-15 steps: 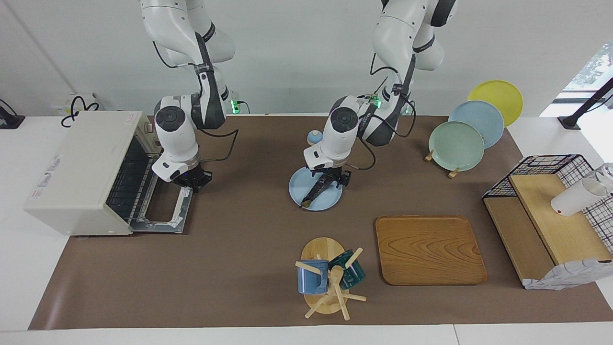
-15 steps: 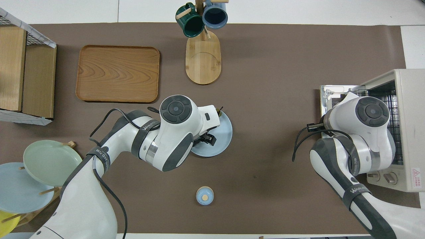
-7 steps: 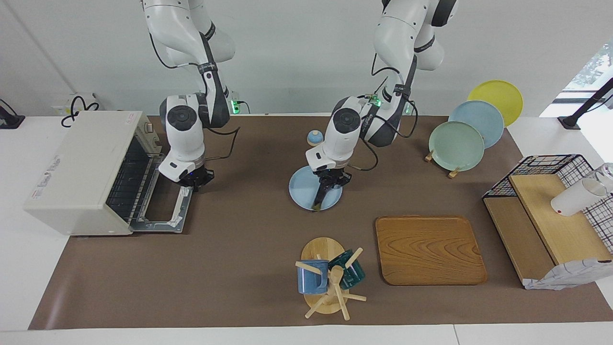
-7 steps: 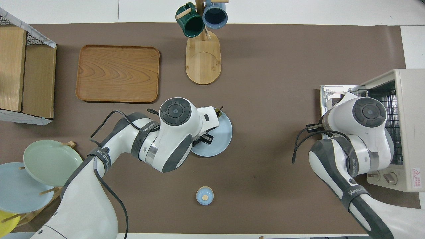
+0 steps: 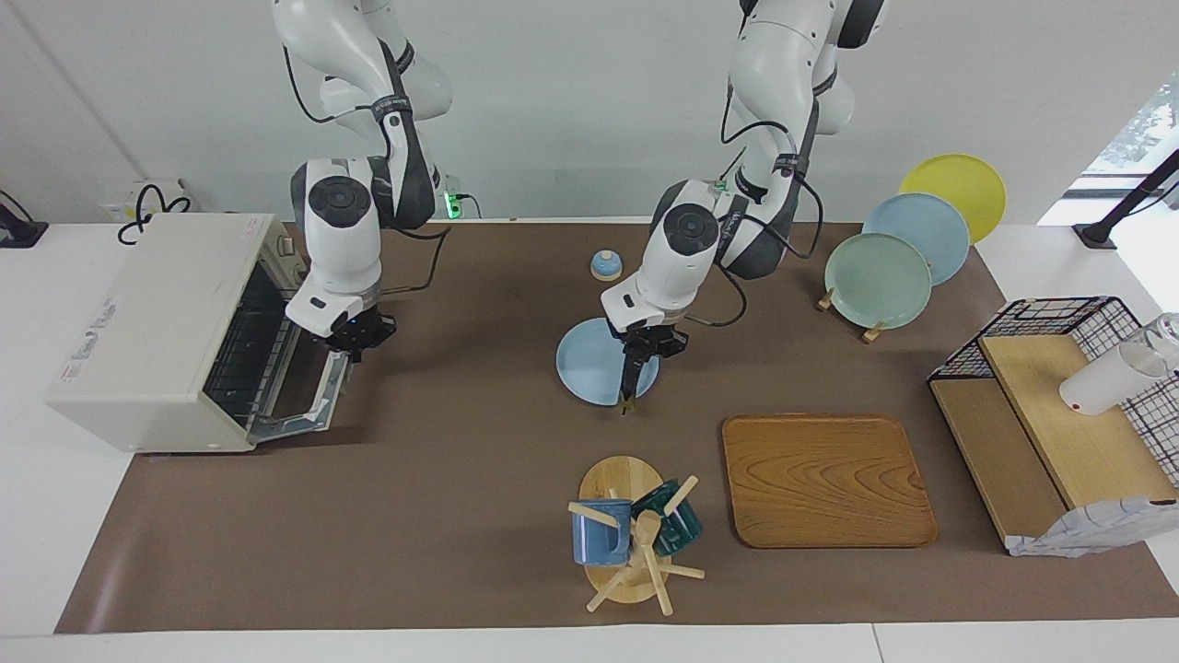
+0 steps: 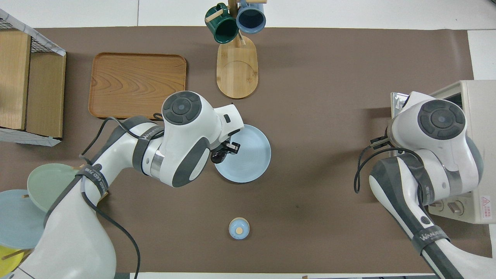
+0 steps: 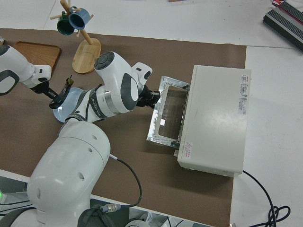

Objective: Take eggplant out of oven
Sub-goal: 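Carry the eggplant to the wooden tray and lower it with the left gripper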

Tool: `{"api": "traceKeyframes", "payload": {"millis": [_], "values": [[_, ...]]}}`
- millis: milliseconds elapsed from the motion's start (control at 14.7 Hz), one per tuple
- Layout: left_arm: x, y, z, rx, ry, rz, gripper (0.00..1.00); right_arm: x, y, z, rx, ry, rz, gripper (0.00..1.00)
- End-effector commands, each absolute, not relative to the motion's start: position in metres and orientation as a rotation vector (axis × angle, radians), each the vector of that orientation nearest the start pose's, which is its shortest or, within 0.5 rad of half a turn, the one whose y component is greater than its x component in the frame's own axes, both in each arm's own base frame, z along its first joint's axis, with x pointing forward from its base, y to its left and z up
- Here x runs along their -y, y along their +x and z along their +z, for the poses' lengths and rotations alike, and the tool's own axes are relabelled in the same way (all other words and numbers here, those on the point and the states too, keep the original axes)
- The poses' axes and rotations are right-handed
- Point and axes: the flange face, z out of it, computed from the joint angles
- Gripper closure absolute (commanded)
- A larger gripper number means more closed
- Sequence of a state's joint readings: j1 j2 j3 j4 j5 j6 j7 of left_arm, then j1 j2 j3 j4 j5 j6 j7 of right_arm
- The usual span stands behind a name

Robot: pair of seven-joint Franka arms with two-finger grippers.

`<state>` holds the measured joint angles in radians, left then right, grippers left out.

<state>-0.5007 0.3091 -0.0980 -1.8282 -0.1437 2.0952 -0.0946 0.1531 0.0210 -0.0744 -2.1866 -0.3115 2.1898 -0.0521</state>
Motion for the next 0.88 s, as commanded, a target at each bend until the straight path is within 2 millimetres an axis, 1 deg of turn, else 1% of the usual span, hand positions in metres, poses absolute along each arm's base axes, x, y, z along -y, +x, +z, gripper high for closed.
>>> {"api": "traceKeyframes", "payload": {"millis": [0,68,136,204,272,340,408,475,543,611,679,747,815], "values": [[0.31,0.557,0.416,-0.534,-3.241,0.188,1.0,0.03,0.541,0.394,0.573,-3.405,0.0,1.0],[0.289,0.572,0.428,-0.484,-3.251,0.189,1.0,0.033,0.54,0.403,0.58,-3.408,0.005,1.0],[0.258,0.592,0.433,-0.401,-3.266,0.192,1.0,0.038,0.539,0.418,0.577,-3.414,0.014,1.0],[0.236,0.609,0.433,-0.343,-3.268,0.194,1.0,0.049,0.539,0.431,0.583,-3.415,0.026,1.0],[0.218,0.623,0.44,-0.293,-3.28,0.163,1.0,0.052,0.539,0.436,0.603,-3.411,0.039,1.0],[0.2,0.631,0.441,-0.239,-3.292,0.16,1.0,0.056,0.539,0.438,0.601,-3.412,0.046,1.0],[0.187,0.635,0.436,-0.204,-3.292,0.184,1.0,0.068,0.536,0.443,0.582,-3.415,0.043,1.0],[0.162,0.647,0.43,-0.139,-3.295,0.181,1.0,0.082,0.534,0.445,0.584,-3.411,0.052,1.0],[0.14,0.661,0.422,-0.08,-3.3,0.189,1.0,0.091,0.532,0.444,0.599,-3.403,0.064,1.0],[0.125,0.677,0.413,-0.043,-3.301,0.18,1.0,0.093,0.532,0.444,0.599,-3.401,0.068,1.0],[0.106,0.692,0.403,-0.007,-3.287,0.172,1.0,0.091,0.532,0.447,0.602,-3.403,0.057,1.0],[0.095,0.701,0.393,0.011,-3.276,0.159,1.0,0.09,0.532,0.456,0.585,-3.396,0.041,1.0],[0.084,0.708,0.379,0.038,-3.275,0.164,1.0,0.085,0.536,0.476,0.525,-3.366,0.031,1.0]]}}
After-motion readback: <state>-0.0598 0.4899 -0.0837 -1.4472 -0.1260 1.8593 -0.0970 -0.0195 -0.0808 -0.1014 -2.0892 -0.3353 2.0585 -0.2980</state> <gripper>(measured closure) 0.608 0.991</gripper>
